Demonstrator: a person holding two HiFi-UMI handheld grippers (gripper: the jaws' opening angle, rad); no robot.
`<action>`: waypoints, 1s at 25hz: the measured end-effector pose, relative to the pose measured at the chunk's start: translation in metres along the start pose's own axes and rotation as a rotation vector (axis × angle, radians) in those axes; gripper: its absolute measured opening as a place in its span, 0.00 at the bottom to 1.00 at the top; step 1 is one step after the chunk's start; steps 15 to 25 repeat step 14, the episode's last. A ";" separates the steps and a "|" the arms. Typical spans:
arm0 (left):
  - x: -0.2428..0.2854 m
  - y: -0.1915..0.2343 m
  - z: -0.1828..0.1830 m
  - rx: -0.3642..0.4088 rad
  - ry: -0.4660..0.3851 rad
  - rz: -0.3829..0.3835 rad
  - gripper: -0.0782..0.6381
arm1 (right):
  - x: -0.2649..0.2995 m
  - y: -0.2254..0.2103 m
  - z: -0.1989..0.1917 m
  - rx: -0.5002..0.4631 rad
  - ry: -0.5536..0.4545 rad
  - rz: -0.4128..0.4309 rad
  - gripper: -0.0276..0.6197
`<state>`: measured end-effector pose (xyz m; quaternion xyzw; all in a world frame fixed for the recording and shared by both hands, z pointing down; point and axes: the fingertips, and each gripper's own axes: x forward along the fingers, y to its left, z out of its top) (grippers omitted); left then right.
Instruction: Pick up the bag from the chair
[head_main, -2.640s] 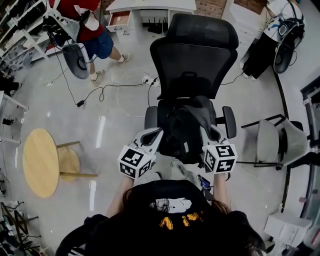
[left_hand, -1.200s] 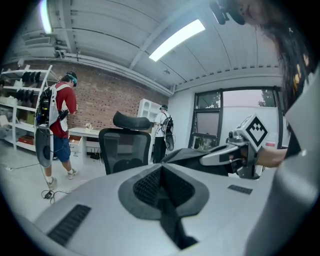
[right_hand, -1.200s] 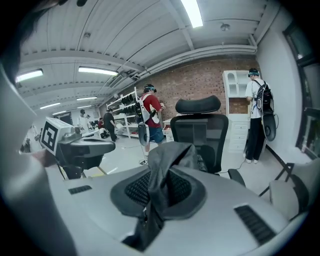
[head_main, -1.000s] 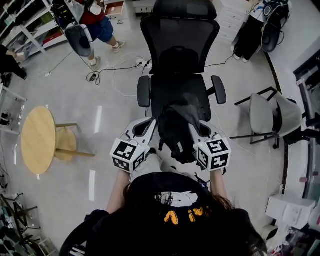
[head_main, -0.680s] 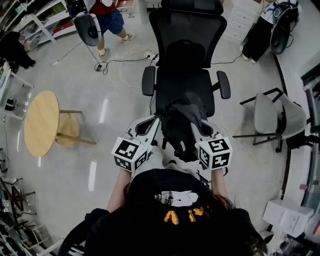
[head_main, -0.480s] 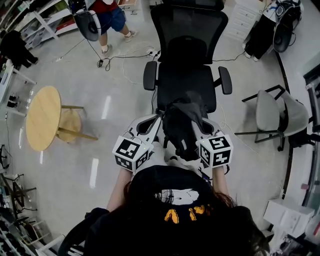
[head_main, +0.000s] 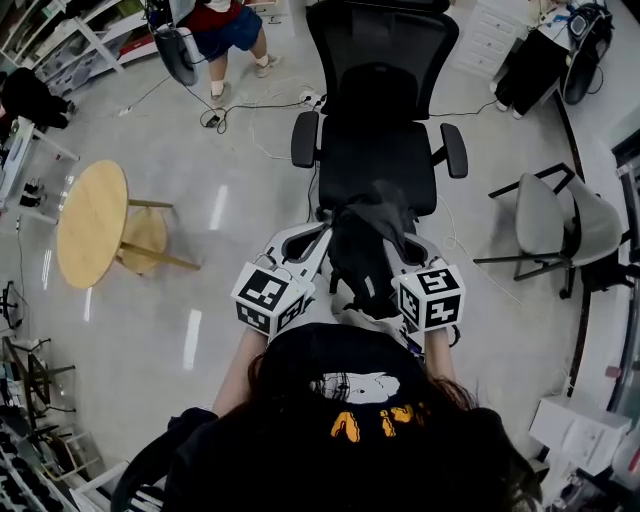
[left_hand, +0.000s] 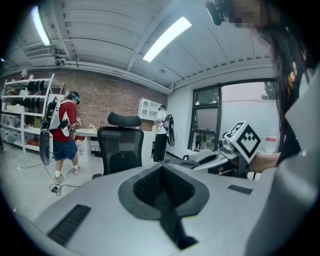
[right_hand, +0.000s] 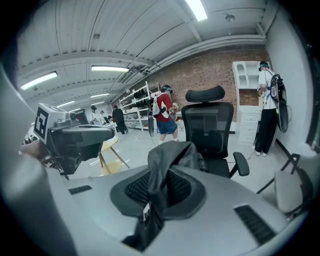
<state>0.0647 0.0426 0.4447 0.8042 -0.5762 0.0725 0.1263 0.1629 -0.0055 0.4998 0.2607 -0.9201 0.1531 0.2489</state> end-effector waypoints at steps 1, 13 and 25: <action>0.000 -0.002 0.000 0.000 0.000 -0.003 0.12 | -0.001 0.000 -0.001 0.002 0.001 0.000 0.09; -0.003 -0.013 -0.004 -0.003 -0.003 -0.009 0.12 | -0.006 0.006 -0.015 -0.003 0.020 -0.001 0.09; -0.004 -0.014 -0.004 -0.003 -0.004 -0.009 0.12 | -0.006 0.007 -0.016 -0.002 0.022 -0.002 0.09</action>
